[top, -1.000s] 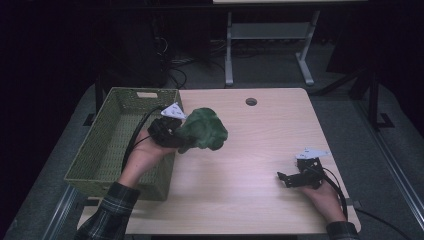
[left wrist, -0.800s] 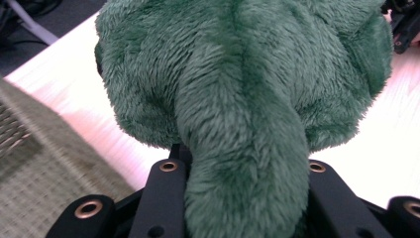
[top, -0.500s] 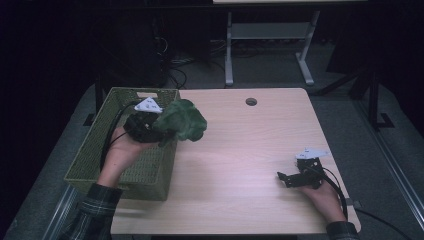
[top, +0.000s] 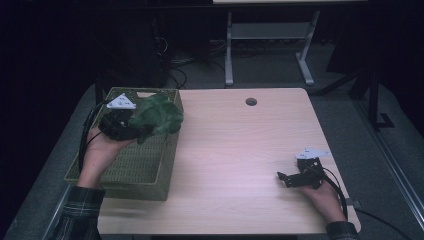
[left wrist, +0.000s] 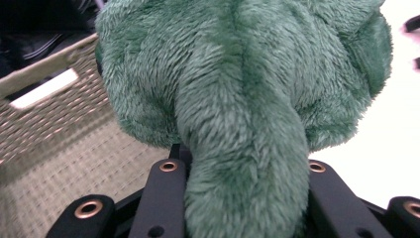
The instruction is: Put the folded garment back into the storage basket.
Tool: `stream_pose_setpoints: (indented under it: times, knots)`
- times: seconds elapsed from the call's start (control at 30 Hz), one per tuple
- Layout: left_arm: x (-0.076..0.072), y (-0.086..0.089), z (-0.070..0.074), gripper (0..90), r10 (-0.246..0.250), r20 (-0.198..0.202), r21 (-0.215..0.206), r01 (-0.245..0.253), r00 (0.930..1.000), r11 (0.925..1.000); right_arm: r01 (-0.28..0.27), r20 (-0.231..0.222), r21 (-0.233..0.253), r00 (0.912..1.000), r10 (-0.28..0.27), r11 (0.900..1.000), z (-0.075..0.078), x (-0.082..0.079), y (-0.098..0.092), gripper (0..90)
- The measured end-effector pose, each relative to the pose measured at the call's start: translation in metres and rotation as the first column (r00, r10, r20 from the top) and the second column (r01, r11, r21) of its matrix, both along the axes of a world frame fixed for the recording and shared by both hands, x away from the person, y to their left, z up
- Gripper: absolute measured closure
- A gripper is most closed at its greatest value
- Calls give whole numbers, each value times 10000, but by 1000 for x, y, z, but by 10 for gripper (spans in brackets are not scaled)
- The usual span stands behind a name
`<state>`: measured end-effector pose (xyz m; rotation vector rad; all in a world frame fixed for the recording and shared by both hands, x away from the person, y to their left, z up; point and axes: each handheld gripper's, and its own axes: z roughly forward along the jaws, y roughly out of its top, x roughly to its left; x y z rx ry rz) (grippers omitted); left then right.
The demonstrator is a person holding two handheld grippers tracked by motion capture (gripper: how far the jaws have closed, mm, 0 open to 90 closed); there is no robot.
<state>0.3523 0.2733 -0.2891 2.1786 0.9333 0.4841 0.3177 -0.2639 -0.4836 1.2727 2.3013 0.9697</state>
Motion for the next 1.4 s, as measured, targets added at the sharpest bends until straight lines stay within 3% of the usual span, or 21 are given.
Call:
stream_pose_setpoints:
  times: [0.23, 0.43, 0.67, 0.9, 1.1, 1.4]
  knots:
    - [2, 18, -18, 685, 571, -244, -146, -574, 9981, 9982, 17, -18, 6, 10000, -17, 10000, 0, 0, 0, 23]
    - [7, 29, -35, 685, 866, -467, -26, -869, 9951, 9962, 21, -22, 6, 10000, -21, 10000, 0, 0, 0, 24]
    - [14, 40, -56, 685, 1097, -563, 374, -1077, 9924, 9935, 1, 22, -16, 10000, -1, 10000, 0, 0, 0, 24]
    - [25, 50, -82, 684, 1222, -1070, 805, -1139, 9867, 9902, -9, 28, -16, 10000, 9, 10000, 0, 0, 0, 24]
    - [36, 56, -105, 683, 1441, -1672, 1187, -1252, 9753, 9850, -5, 27, -14, 10000, 5, 10000, 0, 0, 0, 23]
    - [41, 55, -113, 650, 1442, -2325, 1509, -1108, 9618, 9823, -7, 29, -17, 10000, 7, 10000, 0, 0, 0, 24]
